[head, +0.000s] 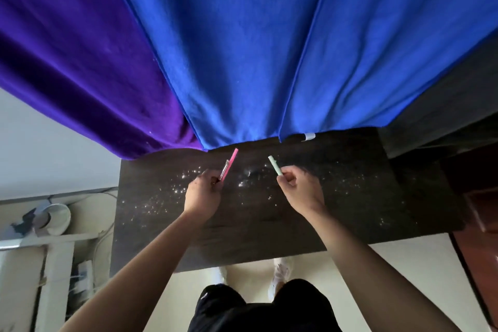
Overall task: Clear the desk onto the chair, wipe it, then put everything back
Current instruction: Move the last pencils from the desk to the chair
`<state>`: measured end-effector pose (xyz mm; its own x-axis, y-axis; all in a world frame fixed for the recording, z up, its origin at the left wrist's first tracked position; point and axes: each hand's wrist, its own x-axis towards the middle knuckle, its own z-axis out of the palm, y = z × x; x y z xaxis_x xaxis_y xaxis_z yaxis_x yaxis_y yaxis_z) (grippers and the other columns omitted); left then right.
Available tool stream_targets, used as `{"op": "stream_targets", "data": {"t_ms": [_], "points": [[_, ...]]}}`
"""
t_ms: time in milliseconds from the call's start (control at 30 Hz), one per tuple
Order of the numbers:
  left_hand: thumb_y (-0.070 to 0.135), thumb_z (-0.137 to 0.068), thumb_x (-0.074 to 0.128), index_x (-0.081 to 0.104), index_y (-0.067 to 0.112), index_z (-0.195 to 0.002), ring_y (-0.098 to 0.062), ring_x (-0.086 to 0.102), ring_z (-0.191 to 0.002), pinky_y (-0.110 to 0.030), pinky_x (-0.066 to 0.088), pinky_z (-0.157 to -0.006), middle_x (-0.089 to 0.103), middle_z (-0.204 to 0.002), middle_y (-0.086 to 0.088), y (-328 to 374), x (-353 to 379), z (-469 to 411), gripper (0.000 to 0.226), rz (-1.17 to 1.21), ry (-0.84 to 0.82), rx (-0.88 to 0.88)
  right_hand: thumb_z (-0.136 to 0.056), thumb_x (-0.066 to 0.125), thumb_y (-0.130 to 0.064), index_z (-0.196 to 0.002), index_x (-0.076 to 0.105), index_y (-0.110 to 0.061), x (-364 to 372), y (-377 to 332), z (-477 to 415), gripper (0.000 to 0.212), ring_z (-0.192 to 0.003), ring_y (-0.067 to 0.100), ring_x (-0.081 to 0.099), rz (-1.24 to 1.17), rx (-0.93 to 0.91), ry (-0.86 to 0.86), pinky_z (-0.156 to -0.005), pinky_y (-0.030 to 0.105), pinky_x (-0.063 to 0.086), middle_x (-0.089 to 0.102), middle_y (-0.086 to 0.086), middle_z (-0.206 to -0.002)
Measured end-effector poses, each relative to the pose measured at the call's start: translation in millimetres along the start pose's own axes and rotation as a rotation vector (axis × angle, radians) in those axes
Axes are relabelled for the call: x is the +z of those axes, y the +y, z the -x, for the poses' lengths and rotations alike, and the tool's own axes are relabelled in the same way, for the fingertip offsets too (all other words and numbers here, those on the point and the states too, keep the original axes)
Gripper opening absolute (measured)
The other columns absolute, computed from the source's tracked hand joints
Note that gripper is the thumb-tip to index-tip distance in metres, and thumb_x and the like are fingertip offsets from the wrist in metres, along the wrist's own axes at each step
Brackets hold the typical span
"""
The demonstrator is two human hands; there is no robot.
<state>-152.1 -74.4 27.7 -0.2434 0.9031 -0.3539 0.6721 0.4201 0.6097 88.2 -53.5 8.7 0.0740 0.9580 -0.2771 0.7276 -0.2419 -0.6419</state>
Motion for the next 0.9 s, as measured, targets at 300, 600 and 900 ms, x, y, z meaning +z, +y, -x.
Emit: {"op": "stream_targets", "data": {"t_ms": [300,600,900], "points": [[0.005,-0.088,0.066,0.065,0.029,-0.092,-0.009,0.06,-0.069,-0.026,0.048,-0.069,0.067,-0.078,0.012,122,-72,15,0.024,0.41,0.01,0.548,-0.083,0.076,-0.032,-0.089,0.063,-0.042,-90,-35,64,0.017,-0.073,0.0,0.067,-0.337,-0.04,0.527,-0.077,0.023,0.054,0.07,-0.024,-0.082],[0.004,-0.09,0.066,0.067,0.021,-0.102,-0.006,0.06,-0.072,-0.042,0.054,-0.074,0.068,-0.081,0.013,182,1,145,0.02,0.556,-0.455,0.901,-0.088,0.076,-0.025,-0.089,0.062,-0.038,-125,1,283,0.019,-0.066,-0.007,0.061,-0.403,0.208,1.072,-0.059,0.003,0.042,0.065,-0.027,-0.075],[0.012,-0.092,0.066,0.069,0.027,-0.106,-0.01,0.066,-0.081,-0.028,0.056,-0.071,0.071,-0.09,0.013,194,81,385,0.02,0.441,-0.895,1.164,-0.084,0.074,-0.04,-0.092,0.064,-0.043,-129,71,547,0.013,-0.074,0.004,0.062,-0.344,0.465,1.556,-0.071,0.023,0.05,0.068,-0.022,-0.082]]}}
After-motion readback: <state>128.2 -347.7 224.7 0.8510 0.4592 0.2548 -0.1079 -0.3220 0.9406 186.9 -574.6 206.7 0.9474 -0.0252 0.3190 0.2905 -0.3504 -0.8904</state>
